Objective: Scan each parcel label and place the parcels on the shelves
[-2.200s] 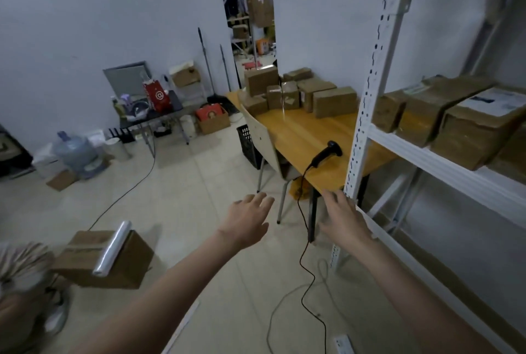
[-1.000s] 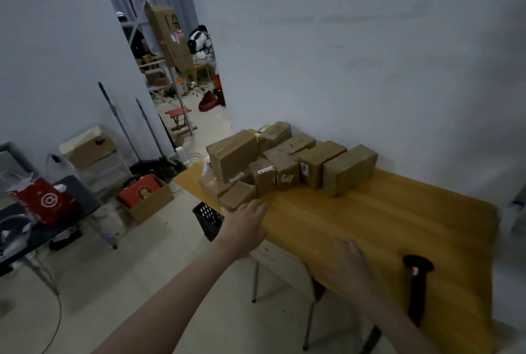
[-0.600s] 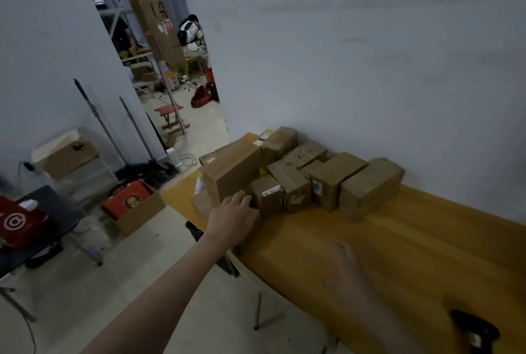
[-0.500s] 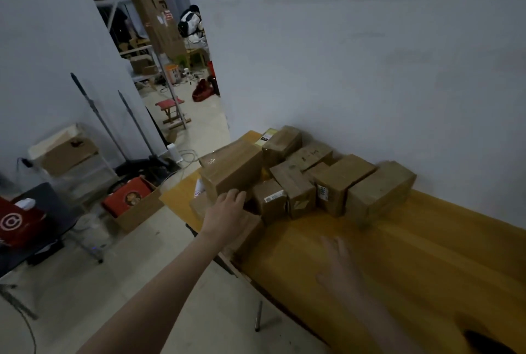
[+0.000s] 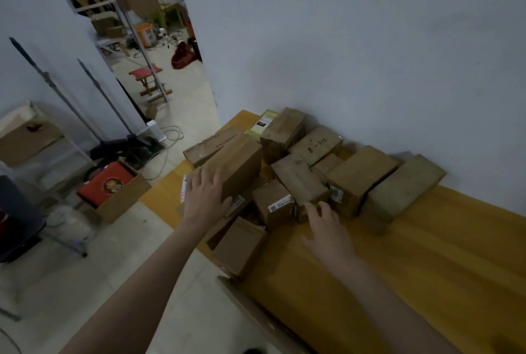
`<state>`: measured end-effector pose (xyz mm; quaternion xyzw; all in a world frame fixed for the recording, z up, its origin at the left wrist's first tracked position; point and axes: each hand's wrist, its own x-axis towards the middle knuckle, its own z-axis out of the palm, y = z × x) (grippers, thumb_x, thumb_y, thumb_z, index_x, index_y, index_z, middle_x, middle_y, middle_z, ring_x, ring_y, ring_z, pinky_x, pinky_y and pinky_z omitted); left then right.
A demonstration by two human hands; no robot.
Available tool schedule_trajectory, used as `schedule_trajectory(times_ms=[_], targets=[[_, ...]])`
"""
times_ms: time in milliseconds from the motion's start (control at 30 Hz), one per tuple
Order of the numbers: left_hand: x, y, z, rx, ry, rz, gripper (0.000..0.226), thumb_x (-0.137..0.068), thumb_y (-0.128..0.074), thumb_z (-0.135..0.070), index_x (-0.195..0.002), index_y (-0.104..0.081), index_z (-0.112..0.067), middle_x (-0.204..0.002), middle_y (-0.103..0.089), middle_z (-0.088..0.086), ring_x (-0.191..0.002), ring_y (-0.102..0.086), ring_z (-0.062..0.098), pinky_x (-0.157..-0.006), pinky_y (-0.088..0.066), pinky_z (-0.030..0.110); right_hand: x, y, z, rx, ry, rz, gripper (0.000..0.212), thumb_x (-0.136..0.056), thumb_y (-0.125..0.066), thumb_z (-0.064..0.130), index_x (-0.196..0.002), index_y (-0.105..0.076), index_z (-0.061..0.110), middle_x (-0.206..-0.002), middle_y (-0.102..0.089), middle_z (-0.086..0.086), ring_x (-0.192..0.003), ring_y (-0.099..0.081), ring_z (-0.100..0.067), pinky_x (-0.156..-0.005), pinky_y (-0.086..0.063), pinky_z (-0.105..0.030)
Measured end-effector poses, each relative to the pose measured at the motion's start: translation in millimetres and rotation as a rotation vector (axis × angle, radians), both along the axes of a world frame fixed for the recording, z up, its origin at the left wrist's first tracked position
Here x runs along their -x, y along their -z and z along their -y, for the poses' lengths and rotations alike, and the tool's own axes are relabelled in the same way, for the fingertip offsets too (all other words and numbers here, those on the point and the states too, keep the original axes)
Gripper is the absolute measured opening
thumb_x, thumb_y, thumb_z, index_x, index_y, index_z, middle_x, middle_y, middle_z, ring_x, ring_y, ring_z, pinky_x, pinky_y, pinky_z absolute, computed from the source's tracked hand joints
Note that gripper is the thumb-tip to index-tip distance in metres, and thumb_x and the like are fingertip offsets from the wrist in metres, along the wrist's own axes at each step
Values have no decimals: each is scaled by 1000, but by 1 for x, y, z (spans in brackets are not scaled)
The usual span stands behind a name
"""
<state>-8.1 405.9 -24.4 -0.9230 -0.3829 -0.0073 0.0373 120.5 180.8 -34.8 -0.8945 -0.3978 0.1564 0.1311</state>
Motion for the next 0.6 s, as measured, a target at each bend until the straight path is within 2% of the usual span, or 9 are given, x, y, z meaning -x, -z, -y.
schedule_trajectory(times_ms=[100, 233, 300, 400, 500, 600], targets=[[-7, 8, -25, -4, 25, -40, 82, -88, -57, -55, -151, -20, -17, -159, -14, 17, -147, -10, 37, -119, -15, 54, 2, 1, -20, -14, 46, -14, 70, -91, -61, 30, -148, -21, 23, -152, -21, -9, -137, -30, -27, -106, -41, -38], [-9, 20, -52, 94, 4, -112, 99, -83, -59, -63, -151, -6, -16, -158, -11, 19, -145, -15, 39, -118, -17, 55, 14, -1, -54, -88, 130, -146, 69, -88, -64, 28, -146, -27, 22, -146, -29, -6, -131, -36, -23, -101, -46, -36], [-8, 25, -63, 122, 22, -100, 101, -82, -61, -61, -151, -3, -15, -156, -15, 19, -142, -22, 39, -117, -20, 54, 21, -3, -74, -135, 158, -242, 65, -89, -65, 28, -144, -31, 18, -141, -35, -6, -125, -42, -21, -97, -47, -34], [-5, 30, -73, 113, 56, -39, 98, -81, -63, -58, -150, -10, -12, -146, -30, 15, -132, -35, 34, -112, -31, 48, 32, -6, -107, -245, 213, -382, 56, -89, -65, 28, -138, -39, 16, -135, -43, -6, -120, -45, -20, -95, -43, -27], [-4, 31, -65, 63, 130, 37, 97, -78, -65, -58, -148, -19, -9, -139, -37, 14, -122, -44, 31, -102, -40, 42, 41, -10, -137, -401, 429, -674, 55, -90, -63, 34, -136, -41, 14, -129, -50, -1, -118, -49, -19, -94, -45, -28], [1, 33, -39, -101, 331, 134, 89, -68, -80, -43, -138, -44, -2, -127, -54, 19, -106, -56, 34, -85, -52, 43, 51, -6, -156, -583, 687, -1060, 66, -83, -68, 48, -134, -40, 16, -129, -51, -4, -114, -52, -21, -93, -52, -39]])
